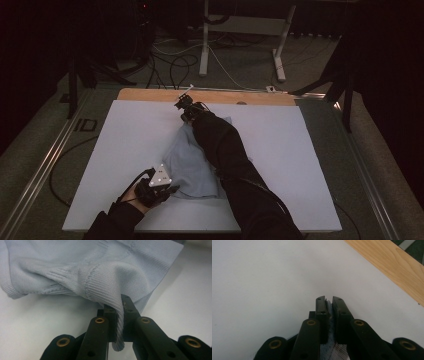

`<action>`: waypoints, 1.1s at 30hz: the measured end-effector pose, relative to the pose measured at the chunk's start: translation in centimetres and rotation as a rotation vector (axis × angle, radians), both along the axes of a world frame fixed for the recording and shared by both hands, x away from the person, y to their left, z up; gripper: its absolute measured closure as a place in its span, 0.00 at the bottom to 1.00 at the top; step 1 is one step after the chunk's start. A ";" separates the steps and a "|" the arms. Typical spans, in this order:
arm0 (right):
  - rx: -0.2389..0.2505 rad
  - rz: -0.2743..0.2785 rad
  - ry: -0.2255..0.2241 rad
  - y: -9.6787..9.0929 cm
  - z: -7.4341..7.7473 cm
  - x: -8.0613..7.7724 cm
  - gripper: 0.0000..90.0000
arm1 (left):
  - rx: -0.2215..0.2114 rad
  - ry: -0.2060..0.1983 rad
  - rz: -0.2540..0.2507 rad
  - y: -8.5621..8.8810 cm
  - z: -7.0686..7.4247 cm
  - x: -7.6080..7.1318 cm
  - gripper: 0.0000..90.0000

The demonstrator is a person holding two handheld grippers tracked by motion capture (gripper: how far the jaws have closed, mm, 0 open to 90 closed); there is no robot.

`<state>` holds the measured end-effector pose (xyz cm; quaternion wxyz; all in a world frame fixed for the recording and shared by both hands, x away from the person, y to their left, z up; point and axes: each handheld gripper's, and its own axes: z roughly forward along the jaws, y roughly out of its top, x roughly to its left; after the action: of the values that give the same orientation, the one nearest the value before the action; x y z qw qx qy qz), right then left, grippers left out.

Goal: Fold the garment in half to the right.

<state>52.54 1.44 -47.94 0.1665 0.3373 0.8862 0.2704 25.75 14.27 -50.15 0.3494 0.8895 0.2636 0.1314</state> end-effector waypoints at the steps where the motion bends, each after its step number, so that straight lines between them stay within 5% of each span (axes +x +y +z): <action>1: -0.004 0.005 -0.005 -0.1 0.2 0.0 0.94 | 0.003 -0.002 -0.003 -0.1 0.1 0.0 0.97; 33: 0.055 0.053 -0.050 -4.4 3.5 -0.7 0.94 | 0.044 -0.052 -0.139 -4.1 3.1 0.5 0.96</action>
<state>51.85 -3.01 -44.47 0.1721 0.3111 0.8827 0.3074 26.21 10.22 -47.04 0.3450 0.9093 0.1889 0.1357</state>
